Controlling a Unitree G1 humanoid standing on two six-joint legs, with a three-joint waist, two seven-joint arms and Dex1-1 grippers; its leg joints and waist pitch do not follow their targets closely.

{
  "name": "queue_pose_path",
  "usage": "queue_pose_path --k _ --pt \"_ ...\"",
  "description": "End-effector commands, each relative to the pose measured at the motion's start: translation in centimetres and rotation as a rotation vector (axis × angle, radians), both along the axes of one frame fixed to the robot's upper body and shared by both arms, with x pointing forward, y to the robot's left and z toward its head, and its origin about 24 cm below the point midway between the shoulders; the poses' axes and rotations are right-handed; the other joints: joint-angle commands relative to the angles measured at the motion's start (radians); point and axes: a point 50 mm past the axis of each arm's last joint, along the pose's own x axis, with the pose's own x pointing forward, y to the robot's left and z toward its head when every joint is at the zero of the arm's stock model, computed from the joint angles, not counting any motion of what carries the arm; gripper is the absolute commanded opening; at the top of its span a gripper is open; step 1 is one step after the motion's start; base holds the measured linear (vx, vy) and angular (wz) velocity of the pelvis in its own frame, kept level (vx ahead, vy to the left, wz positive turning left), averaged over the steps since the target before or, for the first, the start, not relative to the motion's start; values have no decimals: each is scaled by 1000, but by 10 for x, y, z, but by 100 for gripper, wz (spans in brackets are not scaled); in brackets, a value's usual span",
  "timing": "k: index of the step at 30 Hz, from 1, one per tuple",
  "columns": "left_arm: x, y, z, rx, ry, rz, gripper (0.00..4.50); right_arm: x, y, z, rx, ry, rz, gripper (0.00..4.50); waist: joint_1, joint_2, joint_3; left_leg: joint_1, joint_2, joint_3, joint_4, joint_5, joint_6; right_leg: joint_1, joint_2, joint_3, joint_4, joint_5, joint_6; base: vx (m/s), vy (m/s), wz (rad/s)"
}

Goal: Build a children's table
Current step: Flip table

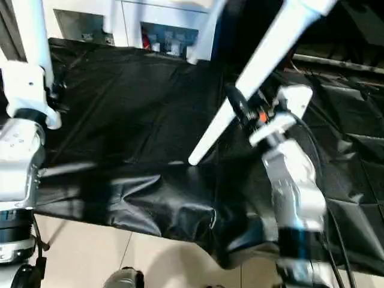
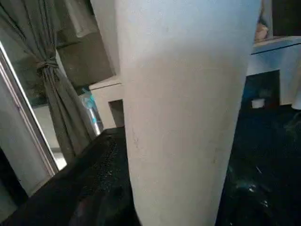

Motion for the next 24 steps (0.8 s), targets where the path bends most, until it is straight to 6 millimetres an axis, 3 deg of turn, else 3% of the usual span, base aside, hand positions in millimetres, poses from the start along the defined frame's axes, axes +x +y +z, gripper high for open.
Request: queue_pose_path --k 1,5,8,11,12,14,16,18,19,21,24 --pt "3 -23 -3 48 4 -104 156 -8 26 1 -135 -35 104 174 -8 13 -84 46 27 -11 -90 -296 -39 39 -39 26 -73 -201 -124 0 0 0" --pt "2 -19 -19 47 53 -101 156 -13 28 -12 -252 -4 48 174 -19 14 -79 46 26 -14 -96 -353 -59 35 -41 26 -80 -270 -108 0 0 0" --pt "0 -14 -29 50 85 -76 156 -15 29 -18 -351 -6 25 174 -28 13 -69 50 25 -18 -102 -439 -72 30 -42 26 -92 -378 -85 0 0 0" --pt "-5 -7 -39 55 116 -33 156 -17 32 -23 -411 -4 33 174 -34 9 -60 68 24 -22 -106 -526 -77 23 -45 24 -113 -508 -57 0 0 0" --pt "-7 -5 -42 55 124 -23 156 -17 32 -26 -426 1 33 174 -37 11 -62 72 24 -24 -109 -537 -78 27 -46 22 -119 -521 -55 0 0 0" --pt "-11 -3 -46 54 133 -16 156 -16 30 -31 -440 15 23 174 -38 9 -63 72 28 -26 -116 -520 -76 31 -46 22 -120 -485 -56 0 0 0" --pt "-14 -3 -50 50 144 -14 156 -14 26 -35 -448 33 2 174 -42 5 -55 82 29 -27 -119 -577 -82 22 -42 20 -128 -497 -57 0 0 0" --pt "-17 -3 -54 48 153 -16 156 -13 24 -38 -447 45 -14 174 -44 8 -56 90 30 -32 -123 -626 -93 23 -42 17 -131 -513 -56 0 0 0" --pt "-18 -4 -56 46 161 -26 156 -12 22 -41 -448 54 -21 174 -45 1 -57 89 30 -34 -124 -626 -94 25 -43 18 -129 -494 -59 0 0 0" --pt "-19 -6 -60 51 175 -40 156 -10 19 -46 -455 76 -32 174 -50 6 -57 86 32 -36 -130 -635 -100 28 -40 18 -126 -461 -63 0 0 0" --pt "-19 -8 -63 62 183 -47 156 -11 18 -52 -458 98 -40 174 -56 3 -57 90 32 -38 -133 -669 -106 29 -39 15 -128 -450 -64 0 0 0"
